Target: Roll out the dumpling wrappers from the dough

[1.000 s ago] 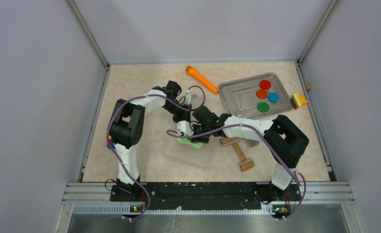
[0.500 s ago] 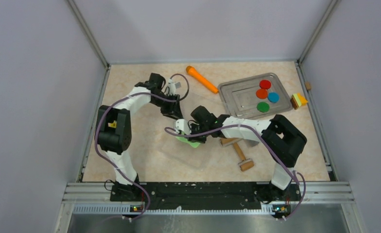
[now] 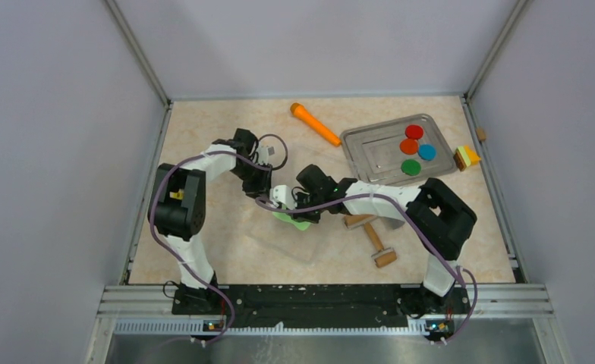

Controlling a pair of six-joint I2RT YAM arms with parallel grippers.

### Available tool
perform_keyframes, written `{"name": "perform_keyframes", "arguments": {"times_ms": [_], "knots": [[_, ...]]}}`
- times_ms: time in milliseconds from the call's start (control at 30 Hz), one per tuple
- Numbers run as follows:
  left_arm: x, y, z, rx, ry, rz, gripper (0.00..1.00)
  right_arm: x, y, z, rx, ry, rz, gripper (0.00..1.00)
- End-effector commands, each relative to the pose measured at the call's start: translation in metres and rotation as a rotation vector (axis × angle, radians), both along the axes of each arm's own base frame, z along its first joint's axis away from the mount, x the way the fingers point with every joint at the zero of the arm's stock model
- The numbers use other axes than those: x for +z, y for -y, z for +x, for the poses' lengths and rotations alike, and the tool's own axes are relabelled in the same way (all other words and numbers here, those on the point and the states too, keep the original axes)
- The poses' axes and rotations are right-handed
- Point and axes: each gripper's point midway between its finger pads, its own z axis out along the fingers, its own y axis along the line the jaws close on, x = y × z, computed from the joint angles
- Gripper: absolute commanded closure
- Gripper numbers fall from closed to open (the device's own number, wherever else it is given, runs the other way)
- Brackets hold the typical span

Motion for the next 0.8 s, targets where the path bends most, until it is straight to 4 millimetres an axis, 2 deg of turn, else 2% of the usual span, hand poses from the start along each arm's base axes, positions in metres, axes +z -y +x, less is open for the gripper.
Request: {"name": "perform_keyframes", "arguments": {"times_ms": [0, 67, 167, 267, 333, 433, 533, 667, 767], "knots": [[-0.016, -0.025, 0.008, 0.060, 0.013, 0.136, 0.70, -0.029, 0.015, -0.020, 0.000, -0.097, -0.098, 1.00], [-0.002, -0.015, 0.011, 0.063, 0.040, 0.055, 0.70, -0.028, 0.014, -0.020, 0.002, -0.097, -0.097, 1.00], [0.029, 0.005, 0.014, 0.030, 0.081, -0.081, 0.64, -0.025, 0.013, -0.020, 0.006, -0.096, -0.092, 1.00], [0.049, 0.003, 0.025, 0.044, 0.154, -0.090, 0.65, -0.024, 0.012, -0.020, 0.011, -0.096, -0.090, 1.00], [0.051, -0.006, 0.034, 0.069, 0.215, -0.050, 0.64, -0.025, 0.013, -0.020, 0.011, -0.098, -0.093, 1.00], [0.030, -0.022, 0.039, 0.093, 0.180, 0.056, 0.60, -0.025, 0.011, -0.020, 0.014, -0.097, -0.091, 1.00], [0.003, -0.022, 0.025, 0.069, 0.047, 0.069, 0.59, -0.025, 0.010, -0.019, 0.017, -0.097, -0.091, 1.00], [-0.019, -0.024, 0.015, 0.046, -0.026, 0.086, 0.56, -0.024, 0.010, -0.019, 0.018, -0.097, -0.091, 1.00], [-0.025, -0.022, 0.009, 0.038, -0.058, 0.073, 0.70, -0.025, 0.011, -0.020, 0.008, -0.104, -0.093, 1.00]]}}
